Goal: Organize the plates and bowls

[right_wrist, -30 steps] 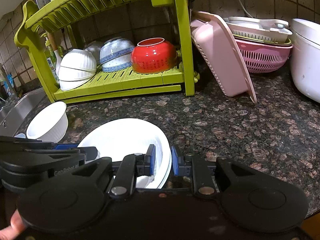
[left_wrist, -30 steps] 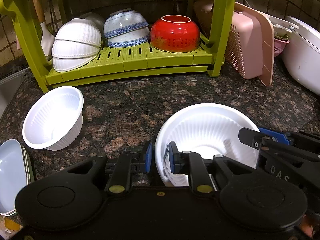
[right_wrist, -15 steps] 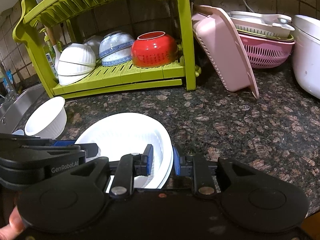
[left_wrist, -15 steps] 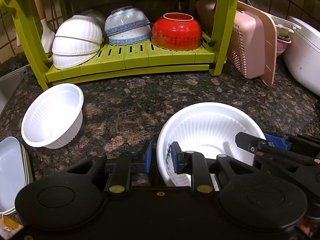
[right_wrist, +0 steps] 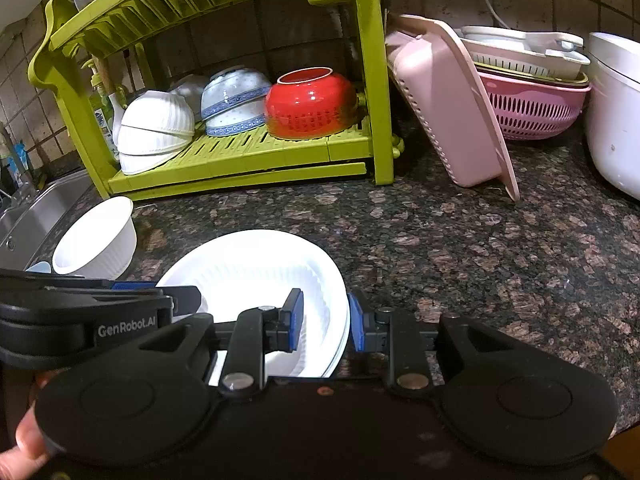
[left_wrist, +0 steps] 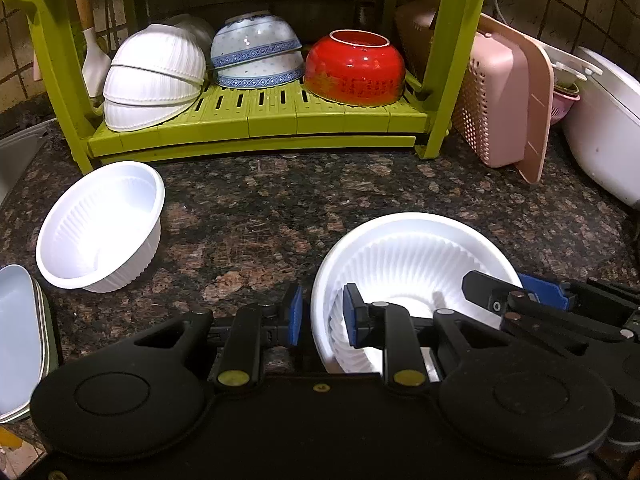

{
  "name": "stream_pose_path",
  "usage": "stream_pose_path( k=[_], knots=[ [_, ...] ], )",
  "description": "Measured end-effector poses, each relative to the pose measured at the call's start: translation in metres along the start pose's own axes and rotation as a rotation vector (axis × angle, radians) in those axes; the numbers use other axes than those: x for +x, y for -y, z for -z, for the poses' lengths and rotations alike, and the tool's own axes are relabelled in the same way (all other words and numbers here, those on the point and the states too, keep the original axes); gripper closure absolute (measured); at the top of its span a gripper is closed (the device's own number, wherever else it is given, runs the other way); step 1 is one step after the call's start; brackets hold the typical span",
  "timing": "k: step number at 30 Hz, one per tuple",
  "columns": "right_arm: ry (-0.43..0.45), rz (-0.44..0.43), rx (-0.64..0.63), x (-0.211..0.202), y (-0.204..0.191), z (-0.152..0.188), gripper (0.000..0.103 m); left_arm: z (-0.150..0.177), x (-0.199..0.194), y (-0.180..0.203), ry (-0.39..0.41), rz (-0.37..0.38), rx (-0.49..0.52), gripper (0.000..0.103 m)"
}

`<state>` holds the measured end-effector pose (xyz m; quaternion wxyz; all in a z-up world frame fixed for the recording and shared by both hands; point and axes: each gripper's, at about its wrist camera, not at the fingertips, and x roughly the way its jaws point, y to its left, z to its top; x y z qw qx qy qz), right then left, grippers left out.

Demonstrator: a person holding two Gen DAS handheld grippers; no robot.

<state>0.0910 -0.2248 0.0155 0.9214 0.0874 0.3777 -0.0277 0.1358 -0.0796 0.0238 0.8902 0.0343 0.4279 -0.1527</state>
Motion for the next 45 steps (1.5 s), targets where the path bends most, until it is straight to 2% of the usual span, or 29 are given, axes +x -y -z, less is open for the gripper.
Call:
stream_pose_path(
  k=[10,15,17,18,20,21,22,30,34,37,42,45],
  knots=[
    [0.011,0.002,0.002,-0.002,-0.001,0.0,0.075,0.0,-0.002,-0.002,0.007,0.01,-0.014,0.071],
    [0.038,0.003,0.007,-0.008,0.002,0.0,0.07,-0.001,-0.004,-0.004,0.021,-0.001,-0.02,0.071],
    [0.052,-0.001,0.012,-0.011,0.003,-0.001,0.065,-0.003,-0.007,-0.006,0.034,0.0,-0.026,0.071],
    [0.063,-0.004,0.017,-0.014,0.004,-0.002,0.064,-0.003,-0.008,-0.008,0.039,0.0,-0.03,0.07],
    [0.084,-0.009,0.024,-0.018,0.005,-0.004,0.06,-0.005,-0.012,-0.011,0.058,0.005,-0.046,0.06],
    [0.098,-0.01,0.029,-0.02,0.005,-0.005,0.058,-0.006,-0.015,-0.013,0.073,0.006,-0.057,0.051],
    [0.109,-0.01,0.031,-0.022,0.005,-0.005,0.056,-0.006,-0.018,-0.015,0.09,0.007,-0.068,0.049],
    [0.18,-0.017,0.054,-0.03,0.004,-0.01,0.049,-0.01,-0.038,-0.027,0.183,-0.01,-0.094,0.049],
    [0.237,-0.02,0.071,-0.036,-0.003,-0.018,0.048,-0.016,-0.048,-0.049,0.219,-0.045,-0.162,0.046],
    [0.261,-0.05,0.065,-0.039,-0.016,-0.028,0.048,-0.021,-0.053,-0.071,0.244,-0.114,-0.226,0.046],
    [0.257,-0.127,0.026,-0.032,-0.053,-0.045,0.048,-0.025,-0.055,-0.108,0.271,-0.225,-0.278,0.046],
    [0.231,-0.18,0.004,-0.025,-0.078,-0.054,0.048,-0.026,-0.053,-0.13,0.268,-0.251,-0.314,0.044]
  ],
)
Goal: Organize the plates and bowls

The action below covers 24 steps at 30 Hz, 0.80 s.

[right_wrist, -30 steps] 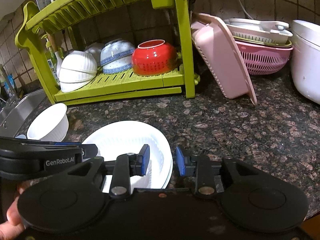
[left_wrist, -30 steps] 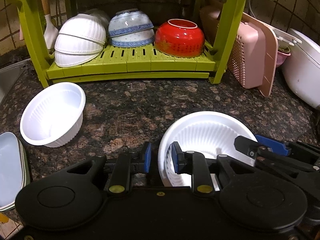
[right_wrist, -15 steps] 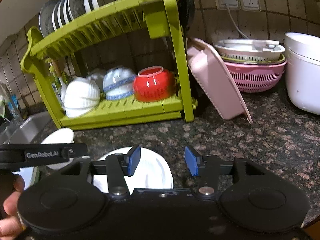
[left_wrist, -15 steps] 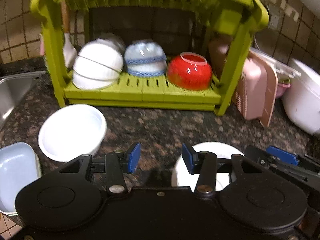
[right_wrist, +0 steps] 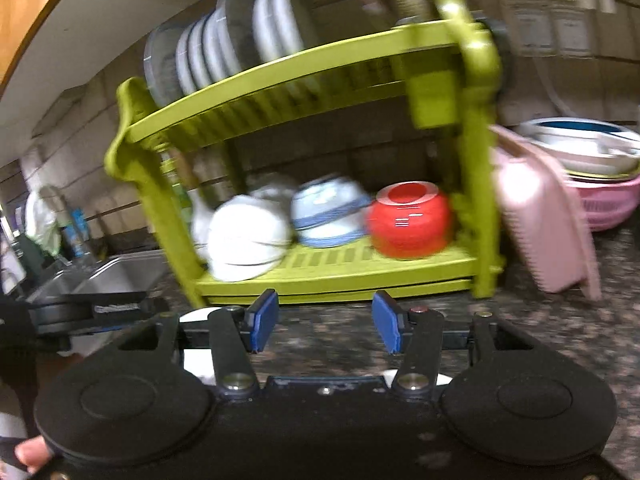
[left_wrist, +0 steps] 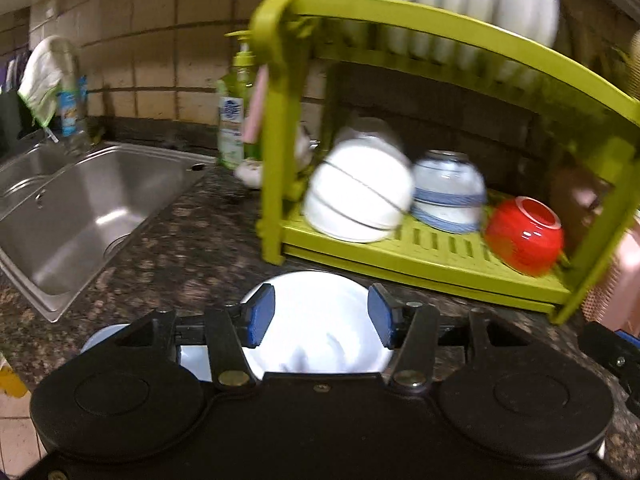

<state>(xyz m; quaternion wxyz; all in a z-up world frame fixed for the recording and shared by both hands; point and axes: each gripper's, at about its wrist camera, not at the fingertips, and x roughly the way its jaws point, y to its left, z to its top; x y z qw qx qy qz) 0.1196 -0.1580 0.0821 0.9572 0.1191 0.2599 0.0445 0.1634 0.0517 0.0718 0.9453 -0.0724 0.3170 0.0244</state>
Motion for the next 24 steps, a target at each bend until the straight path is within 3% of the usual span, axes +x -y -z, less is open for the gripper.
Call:
stream_pose_path(
  k=[8,13,24],
  knots=[
    [-0.108,-0.06,-0.093,0.052,-0.058,-0.008,0.047,-0.004,0.023,-0.016,0.005,-0.091,0.023,0.044],
    [-0.187,-0.041,-0.121,0.086,-0.073,0.001,0.049,-0.009,0.041,-0.023,-0.063,-0.048,-0.006,0.044],
    [-0.298,0.008,0.004,0.128,-0.068,0.012,0.049,-0.009,0.067,-0.031,-0.151,-0.103,0.007,0.044]
  ],
)
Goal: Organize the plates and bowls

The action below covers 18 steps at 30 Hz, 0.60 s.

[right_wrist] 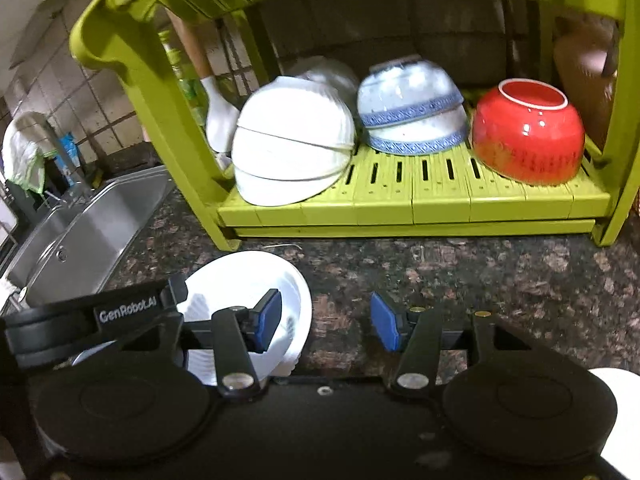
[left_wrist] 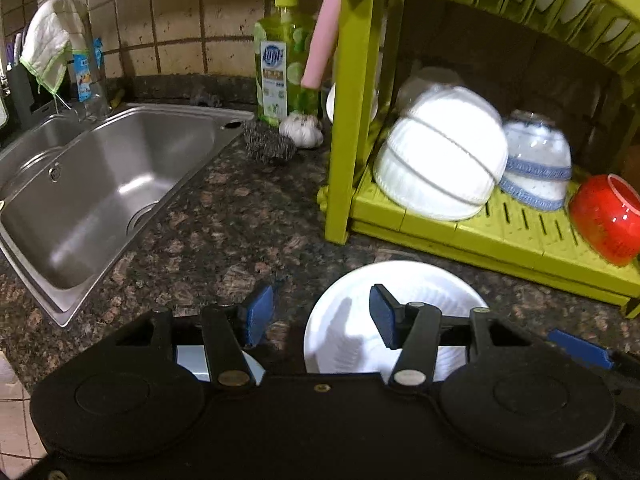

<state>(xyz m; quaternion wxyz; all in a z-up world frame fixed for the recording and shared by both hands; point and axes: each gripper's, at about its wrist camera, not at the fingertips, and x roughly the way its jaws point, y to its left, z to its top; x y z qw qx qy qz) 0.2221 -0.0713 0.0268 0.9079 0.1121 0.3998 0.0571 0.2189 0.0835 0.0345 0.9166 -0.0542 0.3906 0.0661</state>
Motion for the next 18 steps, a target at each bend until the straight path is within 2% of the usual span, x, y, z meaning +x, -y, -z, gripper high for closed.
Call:
stream_pose_path(
  k=[7,11,13,15,18],
  knots=[
    [-0.014,0.015,0.038,0.011,0.003,0.001,0.053,0.001,0.012,0.004,-0.05,-0.013,0.017,0.046],
    [-0.041,0.014,0.046,0.018,0.003,0.003,0.06,0.002,0.017,0.006,-0.068,-0.011,0.03,0.047],
    [-0.06,0.016,0.044,0.023,0.002,0.004,0.061,0.002,0.021,0.007,-0.085,-0.003,0.033,0.054],
    [-0.067,0.018,0.031,0.025,-0.001,0.006,0.066,0.002,0.026,0.008,-0.106,0.002,0.034,0.058],
    [-0.069,0.025,0.011,0.028,-0.003,0.009,0.076,0.003,0.033,0.009,-0.132,-0.003,0.036,0.07]
  ],
)
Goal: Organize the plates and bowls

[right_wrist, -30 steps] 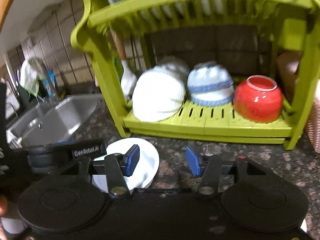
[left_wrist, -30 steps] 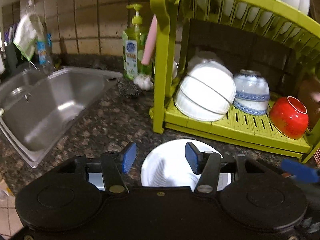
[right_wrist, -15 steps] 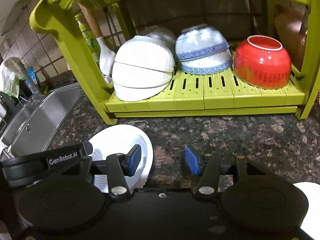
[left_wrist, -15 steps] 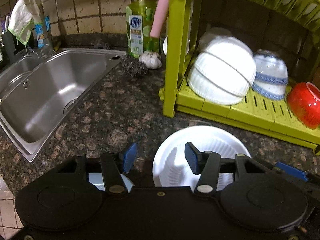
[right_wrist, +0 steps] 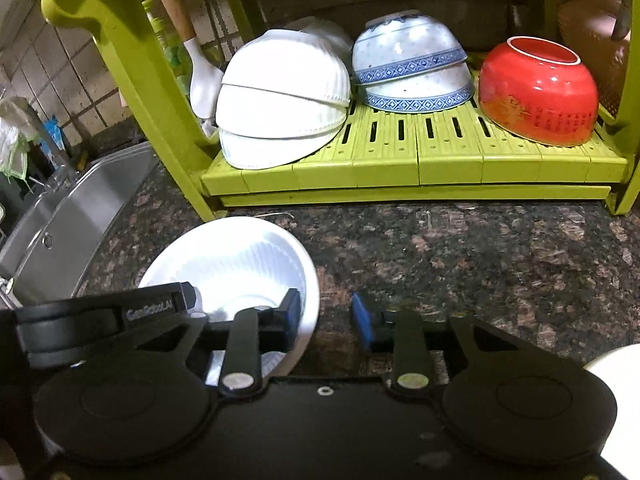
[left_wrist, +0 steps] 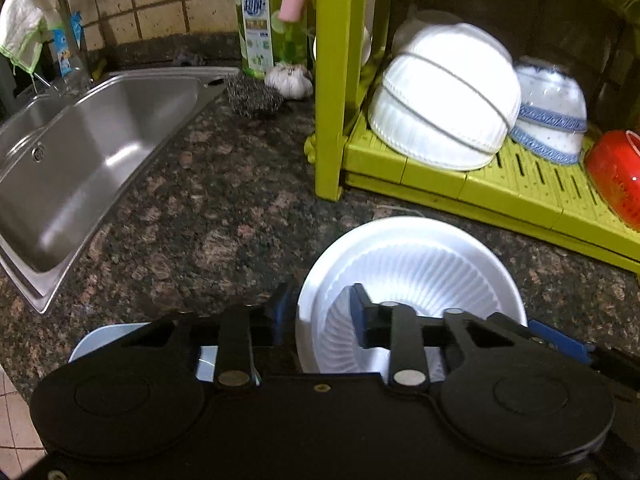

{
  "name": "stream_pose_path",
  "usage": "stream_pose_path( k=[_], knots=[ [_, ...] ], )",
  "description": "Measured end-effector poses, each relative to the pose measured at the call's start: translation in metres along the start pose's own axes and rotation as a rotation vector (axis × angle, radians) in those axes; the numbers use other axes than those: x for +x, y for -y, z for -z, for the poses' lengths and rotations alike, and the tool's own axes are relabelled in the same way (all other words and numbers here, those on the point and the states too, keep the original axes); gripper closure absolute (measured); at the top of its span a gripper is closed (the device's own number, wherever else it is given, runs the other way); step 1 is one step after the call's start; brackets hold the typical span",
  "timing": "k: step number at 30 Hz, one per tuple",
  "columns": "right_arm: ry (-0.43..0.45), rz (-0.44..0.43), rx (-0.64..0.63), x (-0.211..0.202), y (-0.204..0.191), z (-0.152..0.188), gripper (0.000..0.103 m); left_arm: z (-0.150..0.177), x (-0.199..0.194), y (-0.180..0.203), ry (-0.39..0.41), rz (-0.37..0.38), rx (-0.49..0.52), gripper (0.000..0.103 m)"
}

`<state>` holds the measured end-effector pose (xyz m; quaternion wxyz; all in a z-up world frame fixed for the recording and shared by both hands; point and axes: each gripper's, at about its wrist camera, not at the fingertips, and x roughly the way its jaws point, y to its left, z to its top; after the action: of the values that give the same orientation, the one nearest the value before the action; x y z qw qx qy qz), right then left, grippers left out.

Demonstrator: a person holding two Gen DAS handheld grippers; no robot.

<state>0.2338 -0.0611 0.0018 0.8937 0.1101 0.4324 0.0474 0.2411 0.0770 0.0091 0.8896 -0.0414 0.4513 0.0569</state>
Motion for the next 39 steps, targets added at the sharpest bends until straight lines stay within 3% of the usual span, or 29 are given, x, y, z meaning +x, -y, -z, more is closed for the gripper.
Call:
stream_pose_path(
  k=[2,4,11,20,28,39],
  knots=[
    [0.003,-0.004,-0.015,0.0,-0.002,0.001,0.085,0.0,0.004,0.0,-0.02,0.016,-0.004,0.076],
    [0.007,-0.006,-0.03,0.0,-0.004,0.002,0.088,0.0,0.006,-0.001,-0.033,0.042,-0.016,0.078],
    [0.051,0.0,-0.054,-0.011,-0.005,0.002,0.088,0.001,-0.007,0.0,0.008,0.05,-0.007,0.079],
    [0.131,-0.015,-0.07,-0.046,0.003,0.0,0.088,0.004,-0.043,0.001,0.067,0.12,-0.024,0.079],
    [0.199,-0.001,-0.065,-0.09,0.03,0.013,0.088,0.017,-0.076,0.025,0.097,0.188,0.008,0.079],
    [0.315,0.045,-0.009,-0.167,0.095,0.034,0.088,0.044,-0.116,0.083,0.092,0.338,0.115,0.079]
  ],
)
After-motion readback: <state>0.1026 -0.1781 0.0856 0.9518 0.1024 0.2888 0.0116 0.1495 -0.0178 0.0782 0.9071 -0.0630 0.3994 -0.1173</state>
